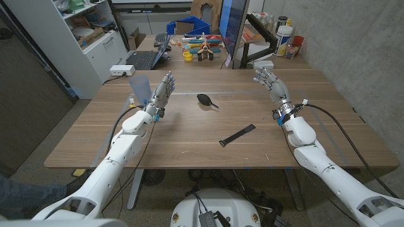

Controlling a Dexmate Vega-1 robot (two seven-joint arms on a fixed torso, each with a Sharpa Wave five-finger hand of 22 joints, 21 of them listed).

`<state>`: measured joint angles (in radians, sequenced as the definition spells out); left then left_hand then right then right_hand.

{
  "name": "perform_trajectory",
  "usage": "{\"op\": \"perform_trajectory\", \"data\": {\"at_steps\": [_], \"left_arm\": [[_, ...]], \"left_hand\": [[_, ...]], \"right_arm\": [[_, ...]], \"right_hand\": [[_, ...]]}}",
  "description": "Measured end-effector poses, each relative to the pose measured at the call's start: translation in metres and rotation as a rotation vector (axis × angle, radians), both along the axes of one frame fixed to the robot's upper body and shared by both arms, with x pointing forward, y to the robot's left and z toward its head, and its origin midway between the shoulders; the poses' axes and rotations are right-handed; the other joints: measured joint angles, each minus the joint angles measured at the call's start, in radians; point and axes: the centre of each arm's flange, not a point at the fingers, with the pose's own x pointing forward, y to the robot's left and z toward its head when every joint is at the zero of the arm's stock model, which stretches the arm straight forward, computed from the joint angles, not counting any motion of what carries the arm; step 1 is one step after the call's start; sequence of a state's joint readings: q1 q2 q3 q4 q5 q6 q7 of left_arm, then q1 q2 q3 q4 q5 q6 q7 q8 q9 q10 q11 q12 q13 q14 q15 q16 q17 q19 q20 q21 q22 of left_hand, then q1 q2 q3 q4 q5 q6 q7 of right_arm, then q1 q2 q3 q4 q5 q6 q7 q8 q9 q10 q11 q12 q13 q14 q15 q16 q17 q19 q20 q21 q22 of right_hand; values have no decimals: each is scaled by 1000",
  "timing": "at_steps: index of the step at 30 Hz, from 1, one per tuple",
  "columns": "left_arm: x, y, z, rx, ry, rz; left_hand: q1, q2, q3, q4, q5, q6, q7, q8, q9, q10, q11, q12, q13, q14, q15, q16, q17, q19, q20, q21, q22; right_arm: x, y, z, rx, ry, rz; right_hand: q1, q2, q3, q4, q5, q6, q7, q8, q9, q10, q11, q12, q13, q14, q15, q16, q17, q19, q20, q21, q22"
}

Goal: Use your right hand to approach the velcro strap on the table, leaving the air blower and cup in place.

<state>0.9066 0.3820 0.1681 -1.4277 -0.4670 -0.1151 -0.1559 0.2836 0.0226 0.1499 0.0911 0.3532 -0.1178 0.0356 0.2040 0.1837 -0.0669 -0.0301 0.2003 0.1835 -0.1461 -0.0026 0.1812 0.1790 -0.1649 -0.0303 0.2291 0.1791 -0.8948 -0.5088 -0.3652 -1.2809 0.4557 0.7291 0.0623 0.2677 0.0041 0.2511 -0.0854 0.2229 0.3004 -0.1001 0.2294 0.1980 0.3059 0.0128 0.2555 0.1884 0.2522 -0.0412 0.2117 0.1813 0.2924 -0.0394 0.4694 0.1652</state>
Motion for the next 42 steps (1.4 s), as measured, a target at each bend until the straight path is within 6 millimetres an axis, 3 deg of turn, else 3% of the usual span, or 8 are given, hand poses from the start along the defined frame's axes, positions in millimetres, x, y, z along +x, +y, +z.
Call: {"op": "perform_trajectory", "data": {"at_steps": [12,30,42], "left_arm": [[1,-7,0,-3,2,-12],[3,-10,3,3,2,-15],[5,-12,7,11,1,-16]], "left_hand": [[0,0,-2,2,0,2,2,0,0,0,0,0,0,0,0,0,0,0,0,-4,0],[4,4,-7,1,0,4,4,0,0,-3,-3,0,0,0,0,0,0,0,0,-8,0],[4,4,-8,0,0,9,-2,0,0,-2,-2,0,0,0,0,0,0,0,0,-8,0]], "right_arm": [[-10,7,4,-41,-65,-10],[-21,15,8,-98,-144,-39],[-26,20,11,-142,-195,-67]], "right_hand": [[-4,-4,0,0,15,19,0,0,0,16,-24,0,0,5,5,-5,0,0,-1,-17,0],[-9,-9,-8,0,21,23,-2,0,0,21,-40,0,0,11,0,-9,3,7,0,-30,0],[-14,-14,-8,0,29,35,-22,0,0,32,-51,0,0,20,2,-9,3,16,-2,-37,0]]}}
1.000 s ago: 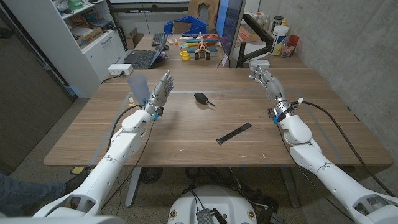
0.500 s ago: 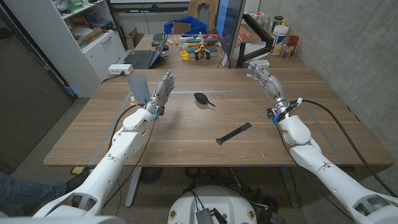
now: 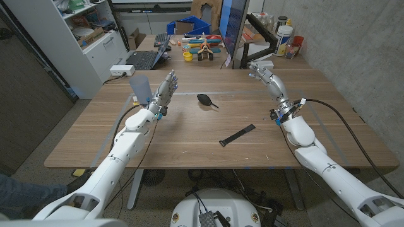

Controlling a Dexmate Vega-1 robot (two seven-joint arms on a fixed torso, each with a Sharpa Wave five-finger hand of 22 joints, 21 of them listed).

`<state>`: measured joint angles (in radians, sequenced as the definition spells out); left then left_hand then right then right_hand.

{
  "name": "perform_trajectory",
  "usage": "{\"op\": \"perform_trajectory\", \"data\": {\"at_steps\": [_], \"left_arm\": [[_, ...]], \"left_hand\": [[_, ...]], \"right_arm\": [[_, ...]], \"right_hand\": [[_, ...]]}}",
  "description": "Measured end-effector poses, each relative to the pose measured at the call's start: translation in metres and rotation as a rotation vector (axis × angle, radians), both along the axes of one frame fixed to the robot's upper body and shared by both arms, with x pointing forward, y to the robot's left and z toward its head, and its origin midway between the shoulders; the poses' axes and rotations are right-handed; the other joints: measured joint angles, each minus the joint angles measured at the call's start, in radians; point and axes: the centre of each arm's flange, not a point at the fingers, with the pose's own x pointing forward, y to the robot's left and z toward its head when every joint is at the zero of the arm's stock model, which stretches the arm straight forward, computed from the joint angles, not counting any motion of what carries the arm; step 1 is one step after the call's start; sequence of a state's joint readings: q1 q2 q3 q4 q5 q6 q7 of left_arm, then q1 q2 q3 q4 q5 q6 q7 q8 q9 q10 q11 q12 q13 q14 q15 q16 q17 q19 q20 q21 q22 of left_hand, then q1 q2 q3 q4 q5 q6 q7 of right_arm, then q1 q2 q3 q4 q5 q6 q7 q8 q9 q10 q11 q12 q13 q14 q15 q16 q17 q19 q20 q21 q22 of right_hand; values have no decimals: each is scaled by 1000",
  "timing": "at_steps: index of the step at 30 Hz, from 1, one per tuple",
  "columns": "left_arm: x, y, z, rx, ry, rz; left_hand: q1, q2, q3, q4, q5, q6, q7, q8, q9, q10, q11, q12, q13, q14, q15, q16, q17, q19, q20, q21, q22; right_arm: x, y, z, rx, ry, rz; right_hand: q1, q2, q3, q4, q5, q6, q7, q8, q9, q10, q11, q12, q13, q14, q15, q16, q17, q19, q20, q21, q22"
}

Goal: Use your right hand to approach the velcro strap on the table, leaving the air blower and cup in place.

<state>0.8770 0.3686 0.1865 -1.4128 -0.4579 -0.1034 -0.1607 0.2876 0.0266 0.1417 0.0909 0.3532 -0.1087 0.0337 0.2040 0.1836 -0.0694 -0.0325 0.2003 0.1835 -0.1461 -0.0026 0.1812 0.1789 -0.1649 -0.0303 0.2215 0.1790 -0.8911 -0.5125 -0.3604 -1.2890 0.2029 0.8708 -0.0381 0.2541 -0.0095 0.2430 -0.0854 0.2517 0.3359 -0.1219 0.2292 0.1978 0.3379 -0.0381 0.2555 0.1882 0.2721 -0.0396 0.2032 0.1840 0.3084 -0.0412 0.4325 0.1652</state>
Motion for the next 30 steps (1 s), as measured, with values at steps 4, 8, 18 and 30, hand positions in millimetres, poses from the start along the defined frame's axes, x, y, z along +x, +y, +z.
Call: {"op": "perform_trajectory", "data": {"at_steps": [4,8,18,30], "left_arm": [[1,0,1,2,-1,-1],[2,0,2,4,0,-1],[3,-1,4,9,1,-6],[5,-2,3,12,10,-12]], "left_hand": [[0,0,0,0,0,0,0,0,0,0,0,0,0,0,0,0,0,0,0,0,0],[0,0,0,0,0,0,0,0,0,0,0,0,0,0,0,0,0,0,0,0,0],[0,0,-4,4,0,0,0,0,0,0,0,0,0,0,0,0,0,0,0,-4,0],[0,0,-4,4,0,0,0,0,0,1,0,0,0,0,0,0,0,0,0,-4,0]], "right_arm": [[-1,2,0,-15,-14,-12],[-4,5,2,-35,-34,-26],[-11,9,1,-79,-70,-58],[-18,10,0,-110,-97,-95]], "right_hand": [[-1,-1,-9,0,1,0,0,0,4,7,-7,0,0,3,-3,0,0,0,0,-4,0],[-1,-1,-8,0,4,6,-6,0,5,10,-10,0,0,3,-3,0,0,0,0,-5,0],[-6,-6,-8,0,11,2,-12,0,5,12,-23,0,0,3,-3,0,0,11,0,-13,0],[-6,-6,-13,4,19,9,-20,0,5,16,-30,0,0,3,-3,-4,0,11,0,-22,0]]}}
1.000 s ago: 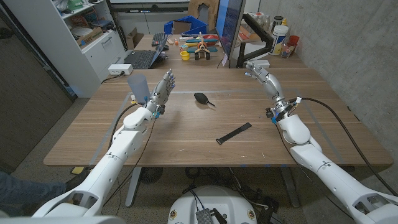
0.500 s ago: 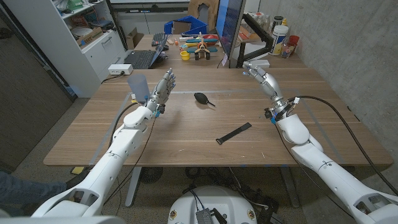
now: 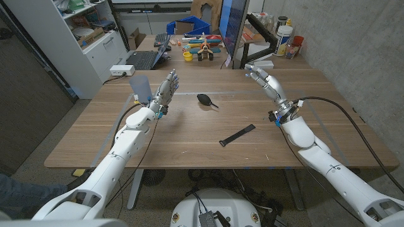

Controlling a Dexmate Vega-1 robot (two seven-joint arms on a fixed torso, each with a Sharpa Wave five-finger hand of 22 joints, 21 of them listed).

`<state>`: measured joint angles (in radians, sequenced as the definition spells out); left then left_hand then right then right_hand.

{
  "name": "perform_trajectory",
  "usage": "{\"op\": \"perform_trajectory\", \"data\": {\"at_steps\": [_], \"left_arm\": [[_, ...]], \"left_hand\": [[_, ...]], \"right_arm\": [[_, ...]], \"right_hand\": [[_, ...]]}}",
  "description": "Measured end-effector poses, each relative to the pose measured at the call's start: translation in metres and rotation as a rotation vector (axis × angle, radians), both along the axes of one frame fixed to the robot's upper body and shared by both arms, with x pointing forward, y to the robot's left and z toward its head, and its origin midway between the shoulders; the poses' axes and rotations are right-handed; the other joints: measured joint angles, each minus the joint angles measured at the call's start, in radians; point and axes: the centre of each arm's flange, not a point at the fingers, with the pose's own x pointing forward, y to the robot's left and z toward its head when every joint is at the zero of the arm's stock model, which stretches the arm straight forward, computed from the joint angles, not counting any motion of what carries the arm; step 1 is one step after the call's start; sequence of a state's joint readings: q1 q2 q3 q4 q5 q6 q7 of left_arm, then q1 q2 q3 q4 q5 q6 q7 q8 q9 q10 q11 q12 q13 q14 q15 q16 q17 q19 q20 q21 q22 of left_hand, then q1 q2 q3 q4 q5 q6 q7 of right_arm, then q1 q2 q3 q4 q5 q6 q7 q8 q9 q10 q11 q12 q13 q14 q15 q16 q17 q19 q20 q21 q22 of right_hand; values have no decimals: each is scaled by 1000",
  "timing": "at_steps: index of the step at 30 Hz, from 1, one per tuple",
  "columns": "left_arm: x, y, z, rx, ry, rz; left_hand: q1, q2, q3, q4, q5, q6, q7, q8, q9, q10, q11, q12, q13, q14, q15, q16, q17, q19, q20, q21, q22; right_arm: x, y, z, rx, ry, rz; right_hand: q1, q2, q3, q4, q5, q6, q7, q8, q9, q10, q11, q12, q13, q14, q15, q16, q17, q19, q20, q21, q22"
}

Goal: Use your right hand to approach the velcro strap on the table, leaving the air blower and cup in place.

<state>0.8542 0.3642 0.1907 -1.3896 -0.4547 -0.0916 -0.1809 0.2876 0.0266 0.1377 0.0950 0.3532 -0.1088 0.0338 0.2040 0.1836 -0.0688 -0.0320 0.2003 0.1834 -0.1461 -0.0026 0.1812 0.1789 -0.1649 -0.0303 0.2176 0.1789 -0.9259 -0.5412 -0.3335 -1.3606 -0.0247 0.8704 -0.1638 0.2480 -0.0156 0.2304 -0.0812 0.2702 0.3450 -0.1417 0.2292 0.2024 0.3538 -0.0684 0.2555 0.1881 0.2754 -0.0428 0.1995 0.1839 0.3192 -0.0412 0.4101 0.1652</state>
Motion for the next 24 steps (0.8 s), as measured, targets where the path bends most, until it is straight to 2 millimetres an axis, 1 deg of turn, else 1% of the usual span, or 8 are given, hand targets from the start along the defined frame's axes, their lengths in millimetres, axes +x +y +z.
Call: {"op": "perform_trajectory", "data": {"at_steps": [5,6,8,10,14,17,21,24], "left_arm": [[1,0,0,1,2,-2],[1,0,0,1,3,-2],[1,0,-1,0,5,-3],[2,0,-1,0,7,-4],[2,-1,-2,-2,10,-6],[3,-1,-3,-3,11,-7],[3,-1,-3,-4,12,-8],[4,-1,-3,-5,13,-9]], "left_hand": [[0,0,-4,-4,0,0,0,0,0,0,0,0,0,0,0,0,0,0,0,0,0],[0,0,-4,-4,0,0,0,0,0,0,0,0,0,0,0,0,0,0,0,0,0],[0,0,-4,-4,0,0,0,0,0,0,0,0,0,0,0,0,0,0,0,0,0],[0,0,-4,-4,0,0,0,-1,0,0,0,0,0,0,0,0,0,0,0,0,0],[0,0,-4,-4,0,0,0,-5,0,0,0,0,0,-5,5,0,0,0,0,0,0],[0,0,-4,-4,0,0,0,-5,0,0,0,0,0,-5,5,0,0,0,0,0,0],[0,0,-4,-4,0,0,0,-5,0,0,0,0,0,-5,5,0,0,0,0,0,0],[0,0,-4,-4,0,0,0,-5,0,0,0,0,0,-5,5,0,0,0,0,0,0]], "right_arm": [[-2,1,0,-15,-14,-18],[-3,1,0,-20,-20,-23],[-4,2,0,-23,-26,-28],[-5,2,0,-26,-33,-35],[-6,3,0,-32,-47,-45],[-7,3,0,-34,-57,-49],[-9,5,-1,-33,-76,-54],[-10,6,-1,-33,-85,-57]], "right_hand": [[0,0,0,0,4,3,-3,0,0,3,-7,0,0,4,4,0,0,0,0,-4,0],[0,0,-2,-2,4,3,-3,0,0,5,-13,0,0,4,4,0,0,0,0,-4,0],[-5,-5,-4,-4,4,0,-7,0,0,3,-14,0,0,4,4,0,0,0,0,-4,0],[-5,-5,-4,-4,4,-2,-9,-4,0,8,-18,0,0,5,5,0,0,0,0,-4,0],[-9,-9,-8,0,11,-2,-9,-4,0,3,-25,0,0,13,2,0,0,13,-2,-6,0],[-9,-9,-8,0,11,-2,-9,-4,0,9,-30,0,0,13,2,0,0,12,-2,-12,0],[-11,-11,-8,0,18,-2,-20,-8,0,16,-38,4,0,23,1,0,0,18,4,-12,0],[-13,-13,-11,3,19,-7,-25,-8,0,16,-38,4,0,23,2,0,0,23,-2,-12,0]]}}
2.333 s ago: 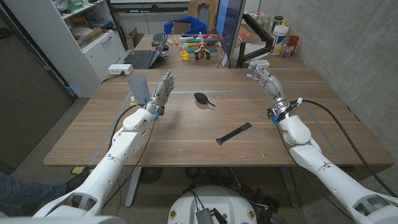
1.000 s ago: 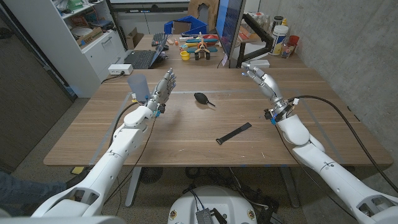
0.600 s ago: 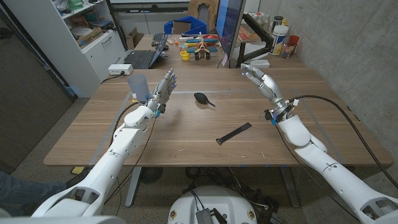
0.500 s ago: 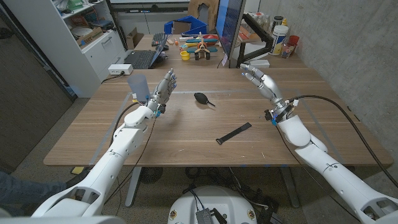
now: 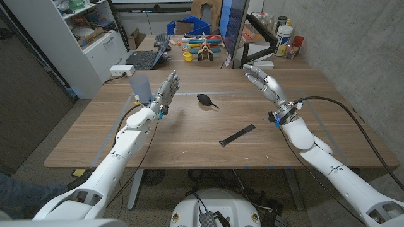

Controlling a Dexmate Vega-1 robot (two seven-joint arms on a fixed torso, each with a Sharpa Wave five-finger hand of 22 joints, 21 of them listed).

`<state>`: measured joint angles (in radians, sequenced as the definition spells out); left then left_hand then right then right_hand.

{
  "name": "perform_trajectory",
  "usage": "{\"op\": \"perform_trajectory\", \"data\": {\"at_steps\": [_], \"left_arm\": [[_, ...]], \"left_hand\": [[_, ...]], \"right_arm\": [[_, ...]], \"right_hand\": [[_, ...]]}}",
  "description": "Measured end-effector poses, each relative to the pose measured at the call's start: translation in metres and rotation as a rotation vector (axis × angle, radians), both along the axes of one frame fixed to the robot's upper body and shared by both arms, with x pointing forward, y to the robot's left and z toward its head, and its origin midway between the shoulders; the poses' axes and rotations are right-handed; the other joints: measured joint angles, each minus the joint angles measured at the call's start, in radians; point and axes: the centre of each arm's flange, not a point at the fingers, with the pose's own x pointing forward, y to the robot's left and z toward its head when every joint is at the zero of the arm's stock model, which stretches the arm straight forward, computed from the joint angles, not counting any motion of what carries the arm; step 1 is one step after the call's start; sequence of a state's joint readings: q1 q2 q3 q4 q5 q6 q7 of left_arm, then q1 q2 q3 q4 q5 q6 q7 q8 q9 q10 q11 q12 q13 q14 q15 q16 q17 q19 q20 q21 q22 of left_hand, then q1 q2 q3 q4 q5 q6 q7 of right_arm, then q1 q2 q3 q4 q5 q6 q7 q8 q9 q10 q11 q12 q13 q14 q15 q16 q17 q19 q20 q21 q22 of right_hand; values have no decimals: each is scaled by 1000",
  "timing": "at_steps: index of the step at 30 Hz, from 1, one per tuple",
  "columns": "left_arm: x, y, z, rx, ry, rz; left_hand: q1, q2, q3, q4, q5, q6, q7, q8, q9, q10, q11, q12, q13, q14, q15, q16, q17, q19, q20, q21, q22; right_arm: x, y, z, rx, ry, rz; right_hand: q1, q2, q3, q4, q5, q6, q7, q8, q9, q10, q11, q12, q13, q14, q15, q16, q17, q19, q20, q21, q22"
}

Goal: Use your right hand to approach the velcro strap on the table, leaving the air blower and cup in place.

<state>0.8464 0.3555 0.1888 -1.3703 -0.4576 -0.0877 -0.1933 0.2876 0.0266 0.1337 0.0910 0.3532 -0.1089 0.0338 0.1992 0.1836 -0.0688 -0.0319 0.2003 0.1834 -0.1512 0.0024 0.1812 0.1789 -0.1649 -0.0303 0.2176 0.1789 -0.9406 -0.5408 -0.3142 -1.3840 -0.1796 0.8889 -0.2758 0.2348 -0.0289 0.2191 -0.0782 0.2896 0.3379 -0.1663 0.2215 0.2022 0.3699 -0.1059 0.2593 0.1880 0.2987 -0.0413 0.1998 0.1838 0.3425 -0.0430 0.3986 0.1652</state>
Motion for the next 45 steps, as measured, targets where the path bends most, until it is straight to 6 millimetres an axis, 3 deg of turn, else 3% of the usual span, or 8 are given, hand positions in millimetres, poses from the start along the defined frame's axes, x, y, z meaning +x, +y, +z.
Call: {"op": "perform_trajectory", "data": {"at_steps": [45], "left_arm": [[7,3,4,8,4,-12]], "left_hand": [[5,5,-9,0,0,9,-2,1,0,0,0,0,0,0,0,0,0,0,0,-7,0]], "right_arm": [[-14,19,-3,-180,-143,-167]], "right_hand": [[7,-7,-8,-12,36,-22,-36,-12,-2,7,-25,0,0,0,0,-8,-2,0,0,-33,0]]}}
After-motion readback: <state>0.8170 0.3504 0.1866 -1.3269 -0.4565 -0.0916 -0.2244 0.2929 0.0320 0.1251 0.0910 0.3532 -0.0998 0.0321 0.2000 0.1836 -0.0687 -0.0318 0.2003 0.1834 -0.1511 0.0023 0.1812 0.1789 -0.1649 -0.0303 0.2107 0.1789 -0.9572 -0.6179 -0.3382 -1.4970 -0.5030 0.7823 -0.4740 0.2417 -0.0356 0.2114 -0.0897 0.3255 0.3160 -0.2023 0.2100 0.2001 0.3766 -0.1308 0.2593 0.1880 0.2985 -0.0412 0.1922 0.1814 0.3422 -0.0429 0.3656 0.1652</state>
